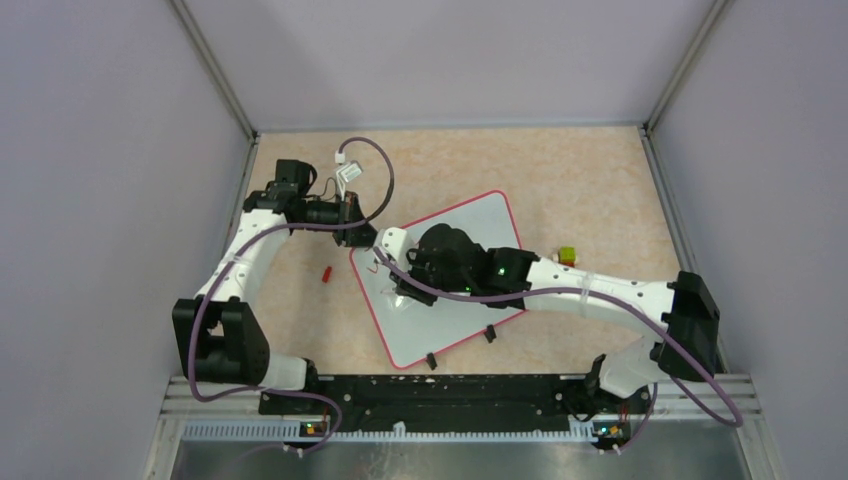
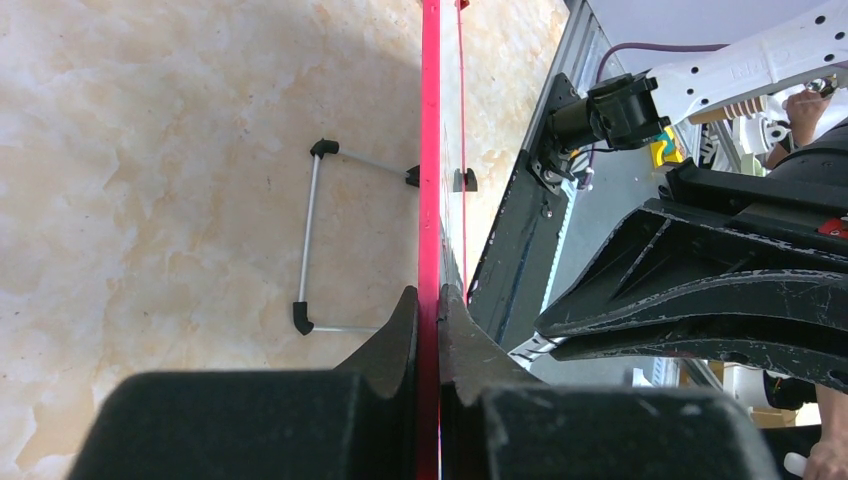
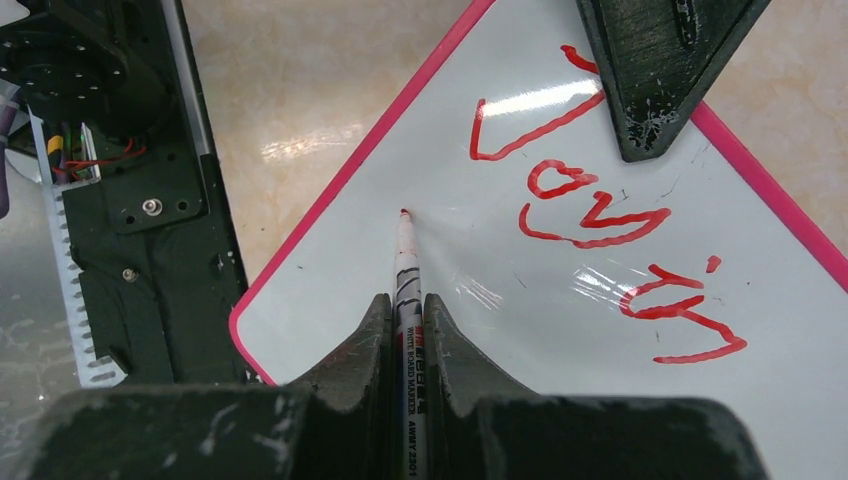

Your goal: Write a sentence on the whiteboard

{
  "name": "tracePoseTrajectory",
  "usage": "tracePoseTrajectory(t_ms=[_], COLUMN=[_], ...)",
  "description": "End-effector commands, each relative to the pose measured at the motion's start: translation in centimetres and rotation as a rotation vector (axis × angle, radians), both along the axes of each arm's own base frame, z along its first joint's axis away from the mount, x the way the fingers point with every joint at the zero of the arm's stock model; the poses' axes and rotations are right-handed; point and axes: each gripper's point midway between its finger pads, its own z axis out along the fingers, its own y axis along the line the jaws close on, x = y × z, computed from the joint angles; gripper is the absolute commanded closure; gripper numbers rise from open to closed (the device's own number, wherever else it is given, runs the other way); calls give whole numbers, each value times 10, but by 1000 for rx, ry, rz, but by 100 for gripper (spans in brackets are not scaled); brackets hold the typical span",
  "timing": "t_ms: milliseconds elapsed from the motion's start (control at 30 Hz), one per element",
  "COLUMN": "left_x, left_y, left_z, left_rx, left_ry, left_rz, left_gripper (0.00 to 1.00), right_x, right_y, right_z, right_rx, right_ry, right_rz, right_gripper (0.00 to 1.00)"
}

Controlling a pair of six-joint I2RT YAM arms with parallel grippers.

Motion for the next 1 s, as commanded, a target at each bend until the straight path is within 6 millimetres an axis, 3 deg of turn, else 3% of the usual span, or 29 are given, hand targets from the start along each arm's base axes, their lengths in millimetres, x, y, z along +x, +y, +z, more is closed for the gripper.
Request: tracePoseTrajectory(t_ms=[0, 233, 467, 633, 967], left_x=[11, 11, 11, 11, 11], left_y=[9, 9, 9, 9, 10], left_z=[-10, -8, -11, -10, -11], left_rx=[85, 84, 85, 87, 91], left_ry=[-33, -39, -34, -39, -38], left_rz=[46, 45, 44, 44, 46], left_gripper=[100, 100, 100, 100, 100], right_x=[4, 6, -6, -14, -20], right_y=[16, 23, 25, 19, 7], right_z=[25, 25, 13, -2, -9], right_rx=[65, 70, 42, 9, -19], right_ry=[-47, -45, -30, -14, -8], right_rz=[0, 5, 48, 71, 85], right_gripper=[100, 100, 100, 100, 100])
